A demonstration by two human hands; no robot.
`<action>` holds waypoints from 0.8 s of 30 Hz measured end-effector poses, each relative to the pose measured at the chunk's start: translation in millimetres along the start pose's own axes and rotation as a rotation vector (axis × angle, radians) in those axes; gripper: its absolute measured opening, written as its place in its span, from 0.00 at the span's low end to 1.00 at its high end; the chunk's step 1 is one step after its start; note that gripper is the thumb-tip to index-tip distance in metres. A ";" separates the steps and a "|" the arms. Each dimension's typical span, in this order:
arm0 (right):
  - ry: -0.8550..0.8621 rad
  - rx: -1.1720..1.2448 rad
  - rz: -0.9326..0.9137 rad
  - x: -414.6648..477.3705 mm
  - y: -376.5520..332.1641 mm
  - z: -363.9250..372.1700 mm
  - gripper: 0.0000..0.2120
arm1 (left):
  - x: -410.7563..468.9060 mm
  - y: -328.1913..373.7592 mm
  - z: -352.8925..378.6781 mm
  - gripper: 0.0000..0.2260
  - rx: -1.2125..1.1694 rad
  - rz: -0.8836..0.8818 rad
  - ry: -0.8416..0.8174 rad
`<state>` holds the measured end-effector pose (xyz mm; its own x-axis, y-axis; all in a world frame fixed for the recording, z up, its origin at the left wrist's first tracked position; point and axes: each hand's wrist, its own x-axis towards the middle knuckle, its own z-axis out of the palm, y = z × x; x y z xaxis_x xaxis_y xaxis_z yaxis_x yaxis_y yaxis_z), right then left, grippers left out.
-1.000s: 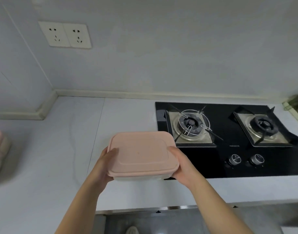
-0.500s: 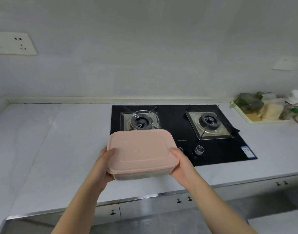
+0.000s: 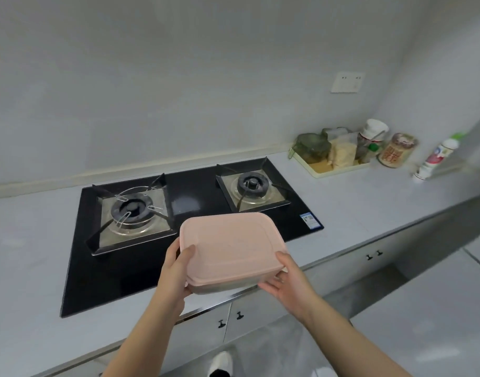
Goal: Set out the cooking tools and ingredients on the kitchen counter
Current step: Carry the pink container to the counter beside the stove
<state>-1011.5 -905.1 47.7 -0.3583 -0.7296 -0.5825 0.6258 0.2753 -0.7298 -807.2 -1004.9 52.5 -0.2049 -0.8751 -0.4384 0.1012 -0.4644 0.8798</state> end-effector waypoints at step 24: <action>0.440 0.122 -0.137 158.0 -246.9 -285.6 0.10 | 161.6 -49.6 427.5 0.20 0.293 -0.240 -0.412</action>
<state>-1420.5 -909.5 33.7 -0.6863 -0.4121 -0.5993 0.6197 0.1000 -0.7785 -1261.5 -1065.3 16.6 -0.5585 -0.5966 -0.5763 -0.2581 -0.5352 0.8043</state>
